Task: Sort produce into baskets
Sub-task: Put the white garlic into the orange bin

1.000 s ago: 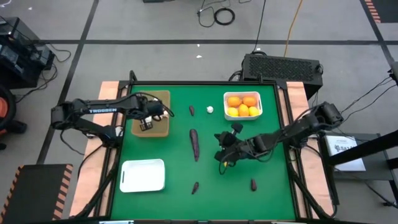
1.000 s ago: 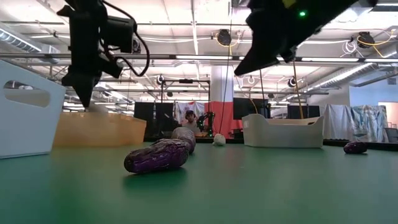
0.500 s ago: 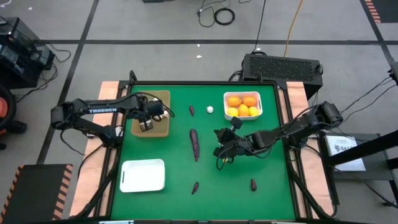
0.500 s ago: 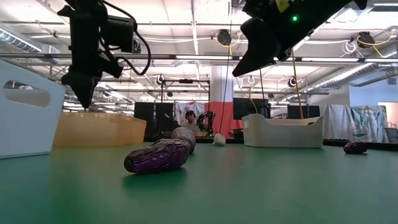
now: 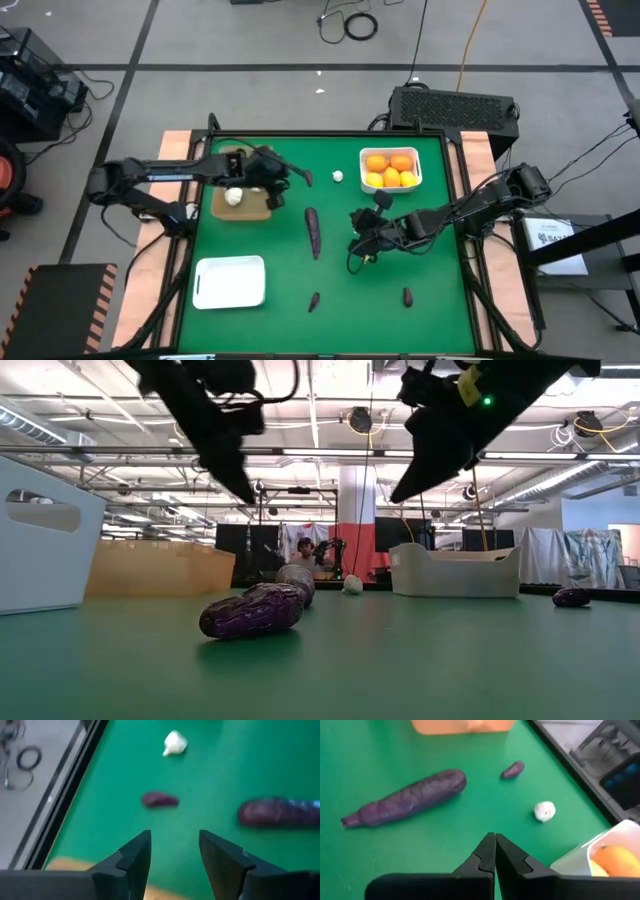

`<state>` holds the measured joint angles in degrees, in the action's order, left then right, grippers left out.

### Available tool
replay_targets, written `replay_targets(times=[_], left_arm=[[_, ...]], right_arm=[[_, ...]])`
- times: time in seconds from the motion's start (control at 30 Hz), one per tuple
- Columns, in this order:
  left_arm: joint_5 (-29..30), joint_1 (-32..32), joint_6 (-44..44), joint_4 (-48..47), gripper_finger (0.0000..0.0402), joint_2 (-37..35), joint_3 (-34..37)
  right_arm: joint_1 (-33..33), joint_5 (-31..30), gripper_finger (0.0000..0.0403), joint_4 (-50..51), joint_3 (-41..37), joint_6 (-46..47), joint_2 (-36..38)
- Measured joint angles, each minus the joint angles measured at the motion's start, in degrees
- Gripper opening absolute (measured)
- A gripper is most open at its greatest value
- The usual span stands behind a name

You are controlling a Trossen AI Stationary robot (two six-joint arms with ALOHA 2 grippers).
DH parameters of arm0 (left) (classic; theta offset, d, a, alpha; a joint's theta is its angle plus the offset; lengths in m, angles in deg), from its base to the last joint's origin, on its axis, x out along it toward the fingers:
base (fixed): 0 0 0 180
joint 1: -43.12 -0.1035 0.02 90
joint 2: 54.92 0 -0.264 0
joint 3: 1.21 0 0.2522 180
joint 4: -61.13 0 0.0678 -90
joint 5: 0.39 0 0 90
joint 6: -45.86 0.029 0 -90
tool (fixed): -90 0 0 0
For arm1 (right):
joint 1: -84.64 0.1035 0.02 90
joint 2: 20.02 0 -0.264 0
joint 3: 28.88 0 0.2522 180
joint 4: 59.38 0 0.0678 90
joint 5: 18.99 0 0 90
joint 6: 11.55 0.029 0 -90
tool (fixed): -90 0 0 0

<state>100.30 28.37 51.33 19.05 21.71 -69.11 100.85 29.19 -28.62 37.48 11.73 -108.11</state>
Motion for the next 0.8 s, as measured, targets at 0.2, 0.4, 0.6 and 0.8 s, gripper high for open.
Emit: replay_targets(times=[0.2, 0.4, 0.6, 0.8], left_arm=[[-5.5, 0.6, 4.2, 9.0, 0.018, 10.6, -4.8], [-5.9, 0.6, 7.5, 6.0, 0.023, 22.1, -15.1], [0.1, 0.6, 9.0, 2.2, 0.0285, 30.6, -23.9], [-3.8, 0.0, 13.4, -2.2, 0.0295, 37.7, -32.8]], right_arm=[[0.0, 1.7, 0.0, 2.4, 0.0, 2.1, 0.0], [0.0, 4.3, 0.0, 2.9, 0.0, 2.8, 0.0], [0.0, 6.0, 0.0, 3.6, 0.0, 2.6, 0.0], [0.0, 6.0, 0.0, 4.7, 0.0, 2.4, 0.0]])
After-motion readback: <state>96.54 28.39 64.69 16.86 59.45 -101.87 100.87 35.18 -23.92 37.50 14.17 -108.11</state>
